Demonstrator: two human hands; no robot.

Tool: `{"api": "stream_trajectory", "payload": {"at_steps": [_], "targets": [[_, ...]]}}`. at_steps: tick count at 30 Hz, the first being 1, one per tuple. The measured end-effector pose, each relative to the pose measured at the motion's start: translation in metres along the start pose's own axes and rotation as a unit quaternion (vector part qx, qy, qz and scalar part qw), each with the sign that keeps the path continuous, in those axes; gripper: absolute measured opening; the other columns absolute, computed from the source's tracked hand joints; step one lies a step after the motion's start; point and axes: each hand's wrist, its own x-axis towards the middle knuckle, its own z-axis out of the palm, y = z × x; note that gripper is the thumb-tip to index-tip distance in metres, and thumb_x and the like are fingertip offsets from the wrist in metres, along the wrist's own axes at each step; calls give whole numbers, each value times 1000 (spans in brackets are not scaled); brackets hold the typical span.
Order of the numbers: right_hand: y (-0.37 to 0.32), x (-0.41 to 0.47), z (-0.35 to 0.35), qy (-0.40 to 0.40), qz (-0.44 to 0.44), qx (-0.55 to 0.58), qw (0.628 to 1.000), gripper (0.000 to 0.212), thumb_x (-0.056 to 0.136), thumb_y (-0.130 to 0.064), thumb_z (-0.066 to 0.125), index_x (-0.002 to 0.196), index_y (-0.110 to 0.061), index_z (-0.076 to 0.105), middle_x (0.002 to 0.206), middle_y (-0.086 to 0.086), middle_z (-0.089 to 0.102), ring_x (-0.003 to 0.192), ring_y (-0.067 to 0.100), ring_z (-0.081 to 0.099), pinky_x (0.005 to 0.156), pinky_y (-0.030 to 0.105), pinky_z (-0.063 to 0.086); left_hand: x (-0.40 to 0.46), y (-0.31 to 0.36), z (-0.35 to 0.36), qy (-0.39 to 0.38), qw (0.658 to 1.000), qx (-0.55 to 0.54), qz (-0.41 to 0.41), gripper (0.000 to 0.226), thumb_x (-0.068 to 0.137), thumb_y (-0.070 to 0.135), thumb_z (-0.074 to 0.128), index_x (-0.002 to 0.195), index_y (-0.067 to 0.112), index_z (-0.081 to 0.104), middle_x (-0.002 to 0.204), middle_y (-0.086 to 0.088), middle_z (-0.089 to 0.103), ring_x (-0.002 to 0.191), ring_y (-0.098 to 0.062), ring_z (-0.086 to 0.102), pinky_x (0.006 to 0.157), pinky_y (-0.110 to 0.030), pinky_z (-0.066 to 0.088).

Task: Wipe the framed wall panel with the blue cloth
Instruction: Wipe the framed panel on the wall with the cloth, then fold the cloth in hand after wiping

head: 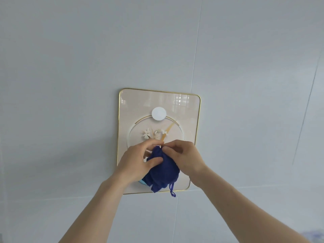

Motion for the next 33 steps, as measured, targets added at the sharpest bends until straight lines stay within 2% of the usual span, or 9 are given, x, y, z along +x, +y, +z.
{"api": "stream_trajectory", "payload": {"at_steps": [3,7,9,13,17,20,26,30,33], "targets": [[3,-10,-9,-2,30,87,996,7,96,-19,76,100,-14,75,97,7,84,82,16,77,65,22,60,-3,6,10,34,999,-14,-21,24,90,26,73,107,43,71,93,23,75,83,-3,73,83,-35,61],[19,-23,-34,-98,63,162,980,37,88,-24,86,120,-14,70,119,17,78,105,34,77,88,44,65,-2,18,22,77,996,-11,-32,13,92,26,70,96,39,71,88,23,74,81,1,68,75,-24,55],[29,-31,-48,-149,66,137,977,39,84,-16,88,120,-16,73,122,20,75,104,38,77,85,42,66,-1,24,27,93,995,-18,-40,14,92,25,69,95,39,70,88,22,74,81,2,68,73,-20,52],[42,-37,-77,-131,45,87,987,21,93,-5,77,114,-8,77,114,27,76,85,28,77,72,35,67,0,37,40,74,996,-12,-40,14,91,21,71,96,34,73,88,18,75,82,4,66,73,-17,50],[46,-34,-111,-84,33,35,995,19,92,-5,79,110,-8,77,99,22,82,85,38,79,64,29,64,0,48,55,41,998,1,-43,12,92,21,72,94,32,72,89,12,75,77,-5,68,75,-26,54],[51,-30,-134,-55,26,-63,996,9,89,-4,79,96,-10,77,90,12,84,73,24,79,59,25,62,3,54,72,16,998,10,-54,10,91,19,72,100,23,75,91,7,77,84,-14,72,83,-36,58],[72,-32,-168,-47,-15,-225,973,7,90,-7,73,89,-15,75,83,7,83,75,31,78,71,43,65,6,57,117,-25,996,20,-79,10,91,19,71,96,27,73,91,5,79,86,-16,74,87,-42,59],[94,-37,-189,-38,-4,-257,966,8,91,-13,73,88,-21,73,87,4,80,82,26,76,68,36,61,11,60,148,-30,996,22,-81,11,91,21,72,93,32,73,85,10,79,78,-11,75,80,-39,62],[113,-39,-205,-47,12,-278,959,15,91,-17,73,85,-31,68,87,-4,77,82,22,75,71,38,61,13,60,174,-44,994,21,-97,10,91,24,71,90,34,71,75,18,78,66,-1,73,73,-34,59]]}}
